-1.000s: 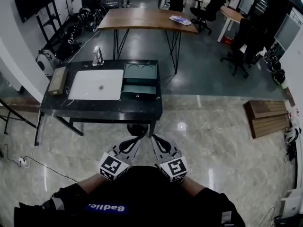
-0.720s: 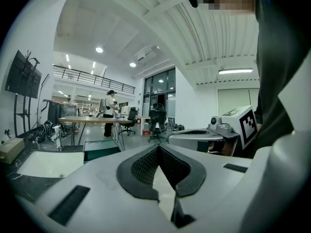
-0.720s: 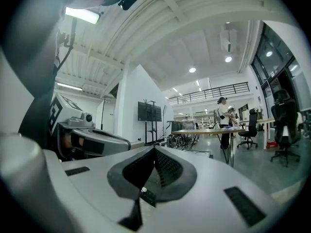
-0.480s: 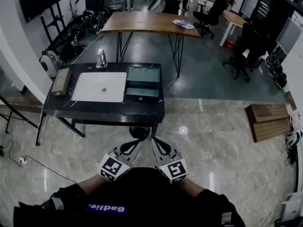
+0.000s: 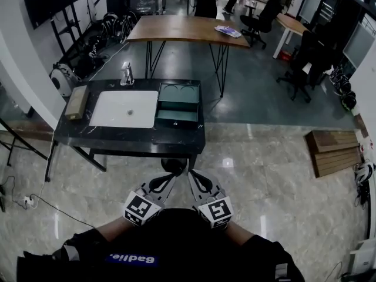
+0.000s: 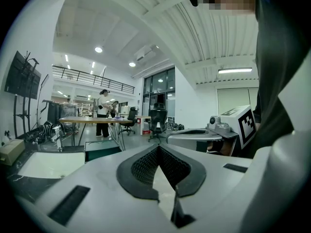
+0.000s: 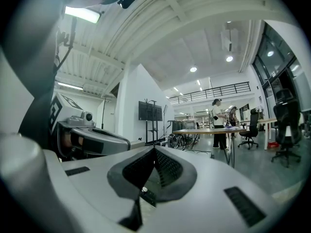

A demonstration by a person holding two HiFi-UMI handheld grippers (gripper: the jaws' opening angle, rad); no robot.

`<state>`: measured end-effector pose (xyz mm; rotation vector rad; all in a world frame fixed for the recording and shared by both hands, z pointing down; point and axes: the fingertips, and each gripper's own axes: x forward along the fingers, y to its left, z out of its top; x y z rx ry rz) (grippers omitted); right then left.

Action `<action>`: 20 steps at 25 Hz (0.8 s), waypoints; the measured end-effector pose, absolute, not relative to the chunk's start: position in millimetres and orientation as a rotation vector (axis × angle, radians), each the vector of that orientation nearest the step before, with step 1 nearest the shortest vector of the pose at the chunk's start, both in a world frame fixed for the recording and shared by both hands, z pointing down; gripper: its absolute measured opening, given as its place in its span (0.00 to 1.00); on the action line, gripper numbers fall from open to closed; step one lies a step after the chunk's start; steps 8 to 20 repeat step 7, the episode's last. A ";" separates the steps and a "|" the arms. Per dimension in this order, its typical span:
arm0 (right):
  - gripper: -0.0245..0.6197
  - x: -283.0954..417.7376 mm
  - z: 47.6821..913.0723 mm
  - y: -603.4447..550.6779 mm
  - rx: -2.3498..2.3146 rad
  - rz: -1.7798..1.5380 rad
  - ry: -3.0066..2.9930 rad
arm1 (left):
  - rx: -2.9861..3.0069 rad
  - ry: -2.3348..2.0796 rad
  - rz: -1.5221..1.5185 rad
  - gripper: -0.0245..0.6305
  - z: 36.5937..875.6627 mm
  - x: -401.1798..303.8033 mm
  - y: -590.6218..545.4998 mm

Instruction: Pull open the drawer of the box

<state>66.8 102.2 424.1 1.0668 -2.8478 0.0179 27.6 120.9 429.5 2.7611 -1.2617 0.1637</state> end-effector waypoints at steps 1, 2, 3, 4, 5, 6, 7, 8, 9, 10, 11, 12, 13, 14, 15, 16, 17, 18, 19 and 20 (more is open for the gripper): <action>0.04 66.8 424.5 101.9 1.066 0.018 -2.847 | 2.761 -1.262 0.162 0.04 429.6 27.7 120.7; 0.04 66.9 424.9 101.7 1.067 0.019 -2.846 | 2.761 -1.262 0.161 0.04 429.7 27.7 120.5; 0.04 66.9 425.2 101.5 1.068 0.021 -2.845 | 2.761 -1.262 0.159 0.04 429.7 27.6 120.5; 0.04 66.9 425.6 101.4 1.070 0.024 -2.844 | 2.761 -1.262 0.158 0.04 429.7 27.3 120.5; 0.04 66.9 426.0 101.4 1.071 0.027 -2.844 | 2.760 -1.262 0.157 0.04 429.8 27.0 120.6; 0.04 66.8 426.5 101.5 1.072 0.030 -2.843 | 2.759 -1.261 0.158 0.04 430.0 26.7 120.7; 0.04 66.7 427.0 101.5 1.074 0.033 -2.842 | 2.758 -1.261 0.158 0.04 430.2 26.4 120.9; 0.04 66.7 427.0 101.5 1.074 0.033 -2.842 | 2.758 -1.261 0.158 0.04 430.2 26.4 120.9; 0.04 66.7 427.0 101.5 1.074 0.033 -2.842 | 2.758 -1.261 0.158 0.04 430.2 26.4 120.9; 0.04 66.7 427.0 101.5 1.074 0.033 -2.842 | 2.758 -1.261 0.158 0.04 430.2 26.4 120.9; 0.04 66.7 427.0 101.5 1.074 0.033 -2.842 | 2.758 -1.261 0.158 0.04 430.2 26.4 120.9; 0.04 66.7 427.0 101.5 1.074 0.033 -2.842 | 2.758 -1.261 0.158 0.04 430.2 26.4 120.9; 0.04 66.7 427.0 101.5 1.074 0.033 -2.842 | 2.758 -1.261 0.158 0.04 430.2 26.4 120.9; 0.04 66.7 427.0 101.5 1.074 0.033 -2.842 | 2.758 -1.261 0.158 0.04 430.2 26.4 120.9; 0.04 66.7 427.0 101.5 1.074 0.033 -2.842 | 2.758 -1.261 0.158 0.04 430.2 26.4 120.9; 0.04 66.7 427.0 101.5 1.074 0.033 -2.842 | 2.758 -1.261 0.158 0.04 430.2 26.4 120.9; 0.04 66.7 427.0 101.5 1.074 0.033 -2.842 | 2.758 -1.261 0.158 0.04 430.2 26.4 120.9; 0.04 66.7 427.0 101.5 1.074 0.033 -2.842 | 2.758 -1.261 0.158 0.04 430.2 26.4 120.9; 0.04 66.7 427.0 101.5 1.074 0.033 -2.842 | 2.758 -1.261 0.158 0.04 430.2 26.4 120.9; 0.04 66.7 427.0 101.5 1.074 0.033 -2.842 | 2.758 -1.261 0.158 0.04 430.2 26.4 120.9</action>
